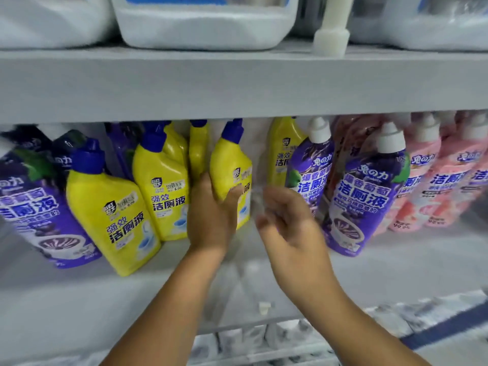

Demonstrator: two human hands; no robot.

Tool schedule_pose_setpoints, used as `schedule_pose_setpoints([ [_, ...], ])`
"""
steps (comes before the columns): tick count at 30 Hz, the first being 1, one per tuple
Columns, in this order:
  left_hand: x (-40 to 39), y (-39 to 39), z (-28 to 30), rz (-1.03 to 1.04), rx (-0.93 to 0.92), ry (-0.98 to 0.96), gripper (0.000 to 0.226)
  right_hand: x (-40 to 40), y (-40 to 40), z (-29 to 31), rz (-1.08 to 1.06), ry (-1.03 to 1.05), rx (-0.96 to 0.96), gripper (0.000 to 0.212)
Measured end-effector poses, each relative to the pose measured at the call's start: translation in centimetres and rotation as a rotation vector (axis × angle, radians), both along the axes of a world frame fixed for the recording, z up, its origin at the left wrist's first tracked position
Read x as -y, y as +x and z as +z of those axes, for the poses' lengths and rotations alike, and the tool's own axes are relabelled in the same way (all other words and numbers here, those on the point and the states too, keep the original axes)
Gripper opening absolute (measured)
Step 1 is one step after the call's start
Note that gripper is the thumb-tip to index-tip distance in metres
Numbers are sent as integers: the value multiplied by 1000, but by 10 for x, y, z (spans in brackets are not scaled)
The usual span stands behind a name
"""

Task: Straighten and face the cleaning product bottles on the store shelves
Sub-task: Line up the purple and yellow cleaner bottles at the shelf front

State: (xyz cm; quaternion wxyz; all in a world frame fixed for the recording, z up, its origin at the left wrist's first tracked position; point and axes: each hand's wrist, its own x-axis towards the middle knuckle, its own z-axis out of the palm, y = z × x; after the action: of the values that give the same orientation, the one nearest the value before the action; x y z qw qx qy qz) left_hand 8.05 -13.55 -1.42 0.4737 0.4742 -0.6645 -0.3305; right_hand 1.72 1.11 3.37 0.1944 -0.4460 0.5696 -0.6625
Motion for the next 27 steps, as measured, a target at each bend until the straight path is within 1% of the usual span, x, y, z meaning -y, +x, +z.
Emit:
schedule_pose_setpoints([
  [2,-26,28,-2,10,-8,-6,42,36,9,-1,-26,87,88,41],
  [4,-46,50,-2,39,4,-46,41,76,9,-6,-186,164,25,53],
  [5,-53,59,-4,62,18,-72,46,95,4,-11,-276,157,-4,58],
  [7,-60,73,-6,83,41,-94,60,127,-8,-17,-409,159,38,67],
  [8,-61,78,-6,83,35,-80,63,141,-18,-20,-463,206,49,73],
  [10,-64,87,-4,70,6,-54,59,169,-46,-27,-582,348,1,90],
  [12,-68,95,-2,61,-12,-30,58,191,-70,-35,-607,496,17,103],
  [13,-70,99,-1,55,-20,-16,57,202,-85,-44,-610,531,36,106],
  [14,-71,102,1,45,-22,-3,57,209,-98,-52,-580,507,64,105],
  [16,-74,109,4,23,-25,7,61,224,-121,-71,-457,444,184,88],
  [17,-75,113,6,17,-29,11,61,224,-119,-73,-437,439,196,81],
  [18,-77,117,8,14,-34,13,61,216,-105,-65,-485,441,186,80],
  [20,-80,126,10,24,-38,30,60,197,-71,-48,-638,450,37,91],
  [21,-81,131,10,27,-50,47,61,183,-49,-39,-670,383,-21,93],
  [22,-83,137,11,24,-81,76,62,171,-33,-39,-646,293,-46,90],
  [24,-87,153,13,22,-156,137,57,147,-2,-39,-532,131,-115,74],
  [25,-89,164,15,34,-180,158,52,138,9,-42,-455,116,-117,70],
  [27,-96,190,22,84,-210,168,46,120,29,-42,-314,96,-129,78],
])
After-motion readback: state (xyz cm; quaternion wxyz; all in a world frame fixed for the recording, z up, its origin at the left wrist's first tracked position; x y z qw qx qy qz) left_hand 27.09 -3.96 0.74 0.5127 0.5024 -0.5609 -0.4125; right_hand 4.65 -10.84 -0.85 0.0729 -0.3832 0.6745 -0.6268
